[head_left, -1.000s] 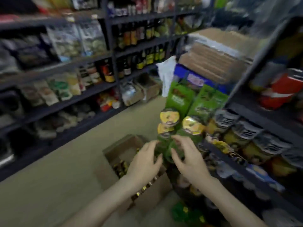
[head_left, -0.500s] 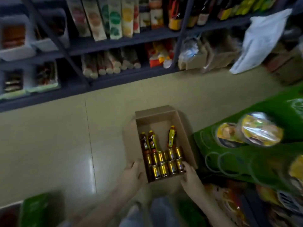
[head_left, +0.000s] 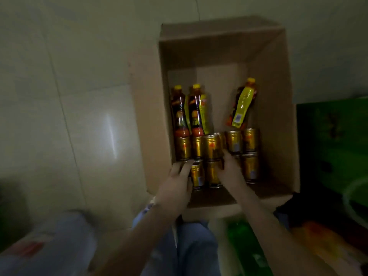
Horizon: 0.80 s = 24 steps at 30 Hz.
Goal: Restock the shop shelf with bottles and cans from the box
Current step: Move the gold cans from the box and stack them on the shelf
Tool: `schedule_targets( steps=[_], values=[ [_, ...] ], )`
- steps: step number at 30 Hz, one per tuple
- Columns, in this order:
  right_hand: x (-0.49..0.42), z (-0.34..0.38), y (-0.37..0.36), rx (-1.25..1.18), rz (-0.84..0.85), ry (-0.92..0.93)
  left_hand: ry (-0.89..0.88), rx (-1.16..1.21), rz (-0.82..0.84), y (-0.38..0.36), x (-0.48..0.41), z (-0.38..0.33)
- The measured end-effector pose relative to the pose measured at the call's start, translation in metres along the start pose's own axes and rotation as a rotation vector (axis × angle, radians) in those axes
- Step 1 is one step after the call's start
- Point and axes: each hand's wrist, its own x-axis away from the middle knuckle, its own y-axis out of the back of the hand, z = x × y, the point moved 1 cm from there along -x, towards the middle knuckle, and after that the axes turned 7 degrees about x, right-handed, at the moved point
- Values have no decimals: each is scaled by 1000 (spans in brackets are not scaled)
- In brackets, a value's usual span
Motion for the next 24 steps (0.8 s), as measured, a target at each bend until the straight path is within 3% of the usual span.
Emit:
schedule_targets(
  steps=[5, 10, 16, 20, 24],
  values=[
    [-66, 1, -29, -23, -2, -54, 8, 118, 14, -41, -22, 5],
    [-66, -6, -32, -52, -75, 6, 94, 238, -46, -52, -32, 12],
    [-25, 11, -16, -216, -194, 82, 307, 748, -63, -30, -45, 3],
    [10, 27, -11, -389, -131, 143, 229, 915, -14, -21, -50, -24],
    [29, 34, -5, -394, -58, 202, 180, 926, -79, -14, -55, -30]
  ],
)
